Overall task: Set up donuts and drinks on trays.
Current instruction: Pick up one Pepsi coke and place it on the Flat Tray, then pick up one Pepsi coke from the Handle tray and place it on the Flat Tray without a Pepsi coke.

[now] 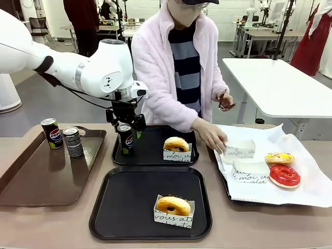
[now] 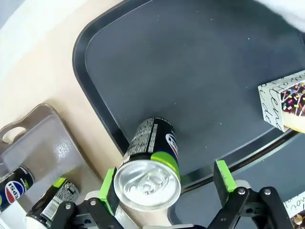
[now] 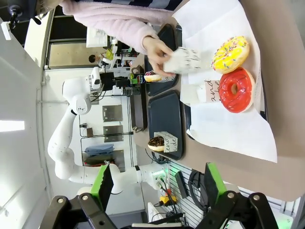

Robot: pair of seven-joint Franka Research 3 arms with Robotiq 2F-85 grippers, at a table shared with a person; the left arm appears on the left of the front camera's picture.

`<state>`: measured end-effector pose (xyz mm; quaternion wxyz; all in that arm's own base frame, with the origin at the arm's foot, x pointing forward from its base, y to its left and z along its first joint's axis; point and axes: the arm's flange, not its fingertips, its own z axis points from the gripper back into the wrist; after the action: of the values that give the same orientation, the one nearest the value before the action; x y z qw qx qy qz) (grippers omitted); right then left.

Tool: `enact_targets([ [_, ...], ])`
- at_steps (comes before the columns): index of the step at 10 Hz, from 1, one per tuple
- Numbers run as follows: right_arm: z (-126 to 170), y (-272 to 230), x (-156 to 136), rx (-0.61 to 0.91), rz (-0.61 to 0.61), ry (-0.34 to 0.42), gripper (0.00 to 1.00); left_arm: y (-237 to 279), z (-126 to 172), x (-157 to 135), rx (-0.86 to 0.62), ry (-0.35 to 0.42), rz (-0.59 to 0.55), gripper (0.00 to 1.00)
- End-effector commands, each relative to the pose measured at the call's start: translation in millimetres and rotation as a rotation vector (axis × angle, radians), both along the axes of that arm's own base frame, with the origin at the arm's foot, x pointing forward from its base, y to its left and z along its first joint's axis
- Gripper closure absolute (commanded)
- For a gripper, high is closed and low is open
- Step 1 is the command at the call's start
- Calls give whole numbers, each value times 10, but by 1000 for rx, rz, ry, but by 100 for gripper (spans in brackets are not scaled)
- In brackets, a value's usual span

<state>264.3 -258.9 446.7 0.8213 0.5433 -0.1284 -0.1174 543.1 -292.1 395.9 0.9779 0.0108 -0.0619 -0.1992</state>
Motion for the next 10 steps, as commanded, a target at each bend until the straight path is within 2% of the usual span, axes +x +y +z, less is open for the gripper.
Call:
enact_targets([
  [1, 18, 1, 14, 18, -7, -6, 0, 208, 326, -272, 13, -13, -33, 0],
  [3, 18, 1, 14, 18, -7, -6, 0, 603, 694, -566, 7, -7, -43, 0],
  [5, 18, 1, 14, 18, -7, -6, 0, 1026, 860, -879, -31, 7, -47, 0],
  [7, 18, 1, 14, 18, -7, -6, 0, 1376, 890, -1115, -62, 2, -26, 0],
  [9, 18, 1, 14, 18, -7, -6, 0, 1660, 942, -1192, -45, -10, 13, 0],
  [10, 18, 1, 14, 18, -7, -6, 0, 1416, 954, -1071, -43, 3, -10, 0],
])
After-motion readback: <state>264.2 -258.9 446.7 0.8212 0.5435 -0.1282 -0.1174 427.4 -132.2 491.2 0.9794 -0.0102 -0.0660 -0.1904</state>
